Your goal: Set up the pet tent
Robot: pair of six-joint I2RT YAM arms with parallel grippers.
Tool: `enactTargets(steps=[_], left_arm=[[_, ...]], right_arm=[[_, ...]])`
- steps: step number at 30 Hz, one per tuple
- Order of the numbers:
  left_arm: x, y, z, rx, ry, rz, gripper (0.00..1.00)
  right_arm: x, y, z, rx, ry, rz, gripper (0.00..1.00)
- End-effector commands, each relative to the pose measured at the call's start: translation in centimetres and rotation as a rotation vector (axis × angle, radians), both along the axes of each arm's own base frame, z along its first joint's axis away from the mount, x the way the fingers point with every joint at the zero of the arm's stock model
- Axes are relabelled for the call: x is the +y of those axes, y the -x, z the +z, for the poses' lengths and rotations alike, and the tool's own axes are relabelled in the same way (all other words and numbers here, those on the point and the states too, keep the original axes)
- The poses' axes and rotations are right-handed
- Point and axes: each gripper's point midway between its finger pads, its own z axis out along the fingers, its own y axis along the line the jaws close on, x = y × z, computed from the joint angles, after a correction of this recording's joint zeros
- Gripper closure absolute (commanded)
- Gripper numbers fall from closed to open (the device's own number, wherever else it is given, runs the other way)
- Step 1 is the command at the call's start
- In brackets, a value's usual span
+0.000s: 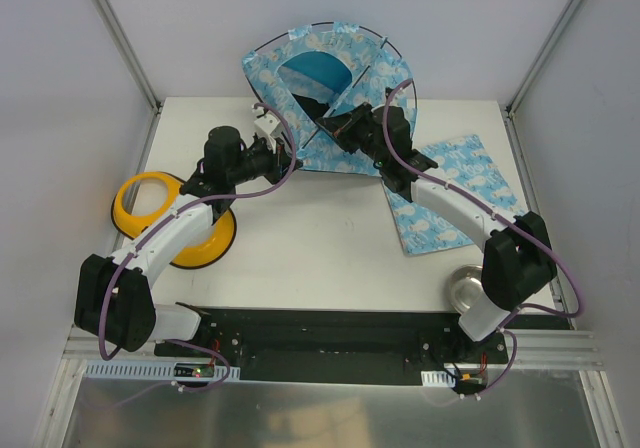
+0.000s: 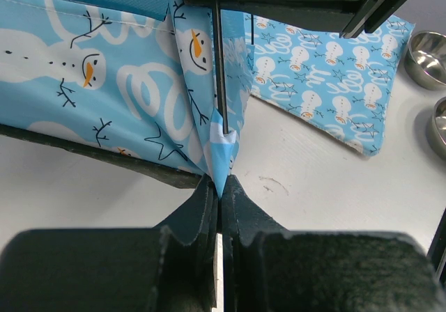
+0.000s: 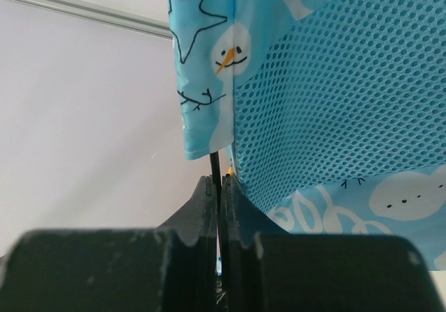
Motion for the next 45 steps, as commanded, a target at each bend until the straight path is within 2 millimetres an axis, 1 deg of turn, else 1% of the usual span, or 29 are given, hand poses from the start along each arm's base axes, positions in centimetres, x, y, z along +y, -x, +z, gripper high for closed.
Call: enactTargets(steps=[1,9,13,16,22,25,28,31,36,37,41,45], left_arm=[[-0.4,4.6,-2.0,0.202,0.01,-0.124,1.0],[-0.3,4.8,-2.1,0.2,0.007,-0.125,1.0],[-0.4,4.9,-2.2,0.205,0.008,-0.129,1.0],[-0.3,4.9,-2.1,0.202,0.009,-0.127,1.0],[-0.3,4.8,-2.1,0.206,0.01,-0.125,1.0],[-0.4,4.7,-1.8,0.206,0.016,-0.128,1.0],[-0.5,4.5,-1.7,0.206,0.017,-0.129,1.0],[-0.6,4.3,-1.5,0.207,0.018,-0.13,1.0],[-0.8,4.4,-1.5,0.214,0.02,-0.143,1.0],[-0.8,4.4,-1.6,0.216,0.019,-0.145,1.0],[-0.7,4.5,-1.6,0.214,0.014,-0.149,1.0],[-0.8,4.5,-1.4,0.209,0.013,-0.154,1.0]], right_arm=[[-11.7,-8.3,0.5,-0.063,0.054,-0.486,1.0],[-12.7,-8.1,2.5,-0.094,-0.021,-0.495,1.0],[-13.1,-8.3,3.0,-0.101,-0.041,-0.507,1.0],[-13.3,-8.4,3.2,-0.111,-0.027,-0.513,1.0],[-13.4,-8.6,2.5,-0.11,0.008,-0.514,1.0],[-12.6,-8.7,2.3,-0.111,0.016,-0.474,1.0],[-11.2,-8.4,2.2,-0.114,0.021,-0.421,1.0],[-9.6,-7.6,2.2,-0.124,0.034,-0.373,1.0],[-7.3,-6.5,3.0,-0.147,0.039,-0.32,1.0],[-6.9,-6.4,2.6,-0.141,0.049,-0.311,1.0],[-5.4,-5.6,2.5,-0.149,0.07,-0.277,1.0],[-3.8,-4.5,2.5,-0.175,0.125,-0.242,1.0]])
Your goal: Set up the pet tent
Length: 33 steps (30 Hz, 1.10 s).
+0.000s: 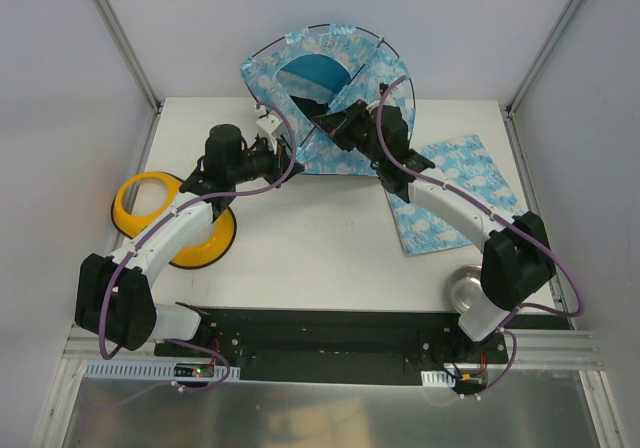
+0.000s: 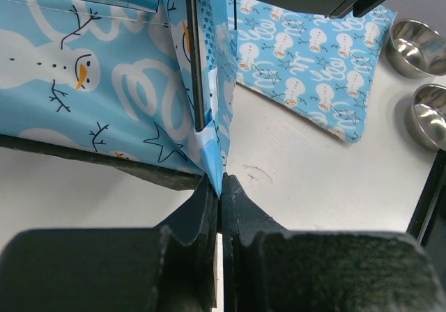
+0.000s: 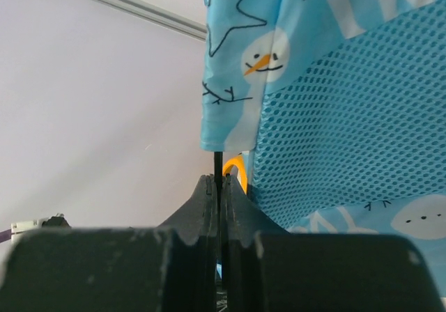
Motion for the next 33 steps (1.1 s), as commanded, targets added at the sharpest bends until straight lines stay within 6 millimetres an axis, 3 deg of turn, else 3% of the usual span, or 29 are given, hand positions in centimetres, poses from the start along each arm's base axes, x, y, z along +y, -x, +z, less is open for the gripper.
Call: enactTargets(steps=[1,5,17,26,33], left_arm=[[-0.4,3.7,-1.3,0.155,0.006,-0.122,1.0],[-0.4,3.5,-1.1,0.145,0.002,-0.115,1.0],[0.2,3.1,-0.9,0.115,-0.016,-0.074,1.0],[0.2,2.8,-1.1,0.121,-0.022,-0.062,1.0],[0.2,2.9,-1.3,0.146,-0.027,-0.06,1.0]], right_arm=[[-4.3,-4.7,1.4,-0.101,0.087,-0.277,1.0],[-3.3,-3.7,0.6,-0.111,0.142,-0.255,1.0],[-4.9,-3.0,-0.8,-0.121,0.254,-0.291,1.0],[-1.2,-0.3,0.6,-0.199,0.244,-0.101,1.0],[-0.4,0.7,0.6,-0.213,0.245,-0.064,1.0]])
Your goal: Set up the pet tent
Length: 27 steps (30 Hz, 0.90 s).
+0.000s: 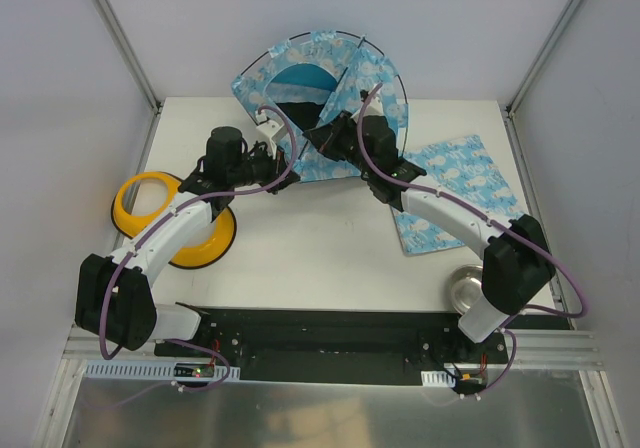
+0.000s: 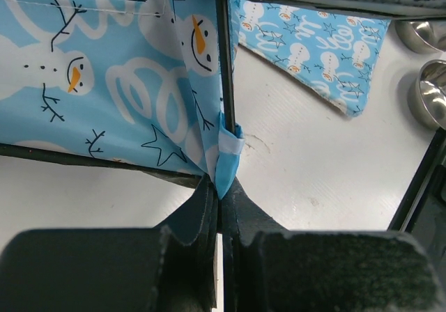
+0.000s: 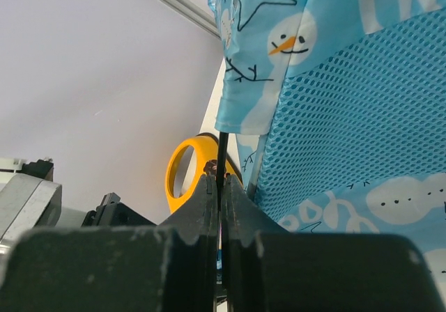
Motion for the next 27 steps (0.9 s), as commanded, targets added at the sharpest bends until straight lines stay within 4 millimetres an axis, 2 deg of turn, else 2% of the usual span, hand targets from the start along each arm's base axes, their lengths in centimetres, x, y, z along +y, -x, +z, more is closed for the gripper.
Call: enactTargets(steps=[1,6,14,22,27], left_arm=[[-0.6,1.9,0.8,0.042,0.018,-0.066,1.0],[-0.5,1.9,0.8,0.045,0.013,-0.061,1.0],[-0.8,2.2,2.1,0.03,0.039,-0.078,1.0],[-1.4,3.0,2.1,0.063,0.065,-0.125,1.0],[-1.4,3.2,1.6,0.077,0.064,-0.132,1.0]], right_arm=[[-2.4,-1.8,2.3,-0.101,0.017,-0.1,1.0],[-2.2,-1.5,2.3,-0.107,0.028,-0.086,1.0],[-2.0,-1.5,-0.3,-0.129,0.121,-0.123,1.0],[-1.6,-1.5,-0.4,-0.137,0.08,-0.12,1.0],[-1.6,-1.5,0.9,-0.141,0.04,-0.124,1.0]])
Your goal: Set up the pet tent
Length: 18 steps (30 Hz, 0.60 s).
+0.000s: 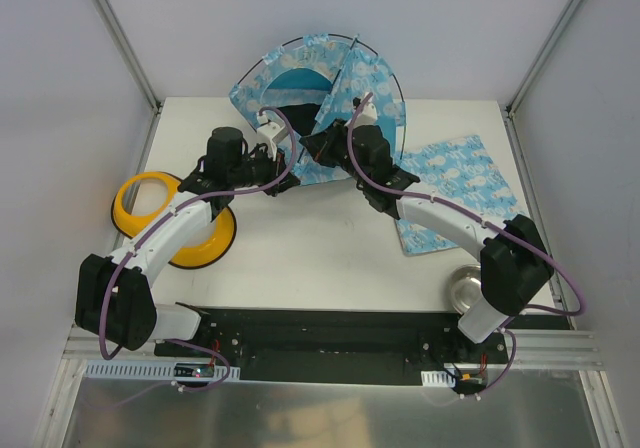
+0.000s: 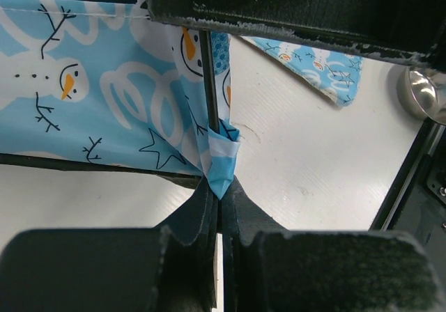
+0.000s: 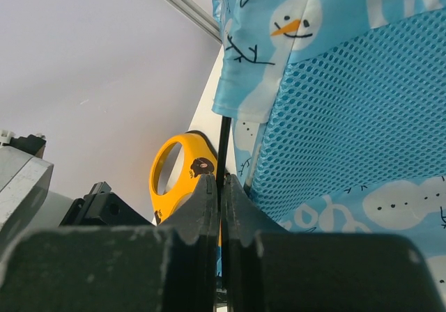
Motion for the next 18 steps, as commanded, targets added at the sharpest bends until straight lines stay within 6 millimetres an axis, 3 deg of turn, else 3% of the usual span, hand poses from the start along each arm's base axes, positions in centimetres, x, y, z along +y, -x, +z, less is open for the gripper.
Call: enactTargets(steps=[1,3,8,18], left_arm=[[-1.3,2.4,2.0,0.028,0.068,-0.111,1.0],[-1.2,2.4,1.7,0.032,0.064,-0.109,1.0],[-1.3,2.4,1.9,0.029,0.067,-0.113,1.0],[-1.7,2.6,4.1,-0.004,0.1,-0.144,1.0]], right_arm=[[-2.5,-2.4,2.2,-0.075,-0.027,-0.132,1.0],[-2.4,-2.3,2.6,-0.08,-0.029,-0.123,1.0],[-2.2,-2.5,1.1,-0.059,0.001,-0.126,1.0],[-1.4,-2.6,-1.2,-0.063,0.1,-0.112,1.0]])
